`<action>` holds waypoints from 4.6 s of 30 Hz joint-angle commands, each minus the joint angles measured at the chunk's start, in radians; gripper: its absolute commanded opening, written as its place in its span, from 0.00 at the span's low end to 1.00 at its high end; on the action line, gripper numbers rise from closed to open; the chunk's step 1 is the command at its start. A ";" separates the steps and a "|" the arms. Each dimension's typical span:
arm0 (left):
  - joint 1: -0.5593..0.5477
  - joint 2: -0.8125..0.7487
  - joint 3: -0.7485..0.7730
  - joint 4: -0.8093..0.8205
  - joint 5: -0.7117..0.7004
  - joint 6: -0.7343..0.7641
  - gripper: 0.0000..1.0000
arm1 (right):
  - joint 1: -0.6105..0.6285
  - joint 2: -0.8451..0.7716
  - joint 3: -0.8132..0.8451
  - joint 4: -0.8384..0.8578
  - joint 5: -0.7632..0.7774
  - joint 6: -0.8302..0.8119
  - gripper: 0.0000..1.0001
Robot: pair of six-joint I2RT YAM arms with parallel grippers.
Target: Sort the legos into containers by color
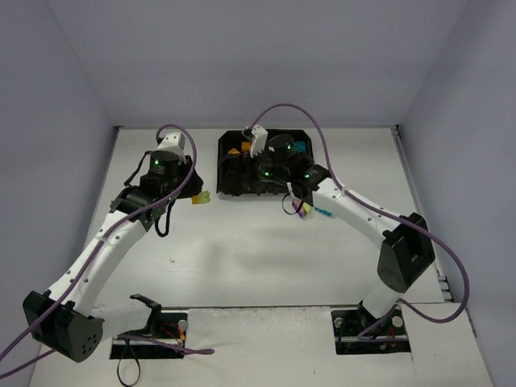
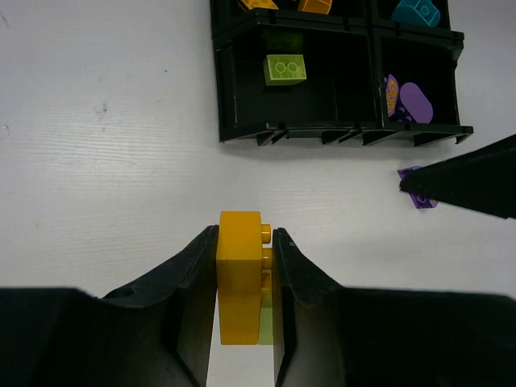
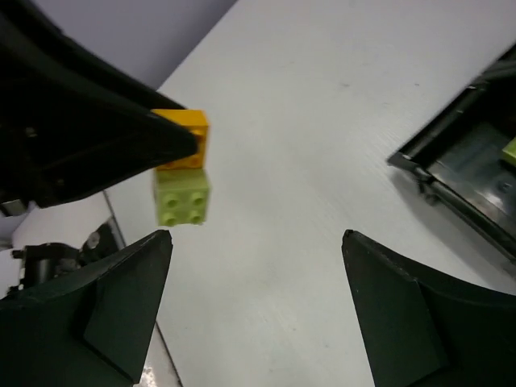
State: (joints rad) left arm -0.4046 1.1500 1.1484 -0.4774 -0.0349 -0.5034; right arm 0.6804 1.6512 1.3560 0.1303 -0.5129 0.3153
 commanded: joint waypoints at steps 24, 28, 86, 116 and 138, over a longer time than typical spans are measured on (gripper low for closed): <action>0.004 -0.010 0.028 0.140 0.030 -0.040 0.15 | 0.088 0.137 0.124 0.180 -0.165 0.082 0.75; 0.004 -0.012 0.017 0.151 0.035 -0.043 0.15 | 0.090 0.147 0.127 0.190 -0.180 0.096 0.67; 0.016 0.112 0.063 0.071 -0.060 0.054 0.15 | -0.087 0.415 0.350 -0.026 0.430 -0.125 0.76; 0.016 1.039 0.965 0.370 -0.060 -0.021 0.29 | -0.335 -0.485 -0.373 -0.170 0.562 -0.105 0.80; -0.010 0.680 0.704 0.139 0.035 0.020 0.67 | -0.427 -0.277 -0.379 -0.274 0.562 0.108 0.74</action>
State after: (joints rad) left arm -0.4004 1.9690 1.9079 -0.3145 -0.0269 -0.4995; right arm 0.2646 1.3415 0.9554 -0.1432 0.0162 0.3336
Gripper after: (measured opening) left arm 0.669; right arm 0.732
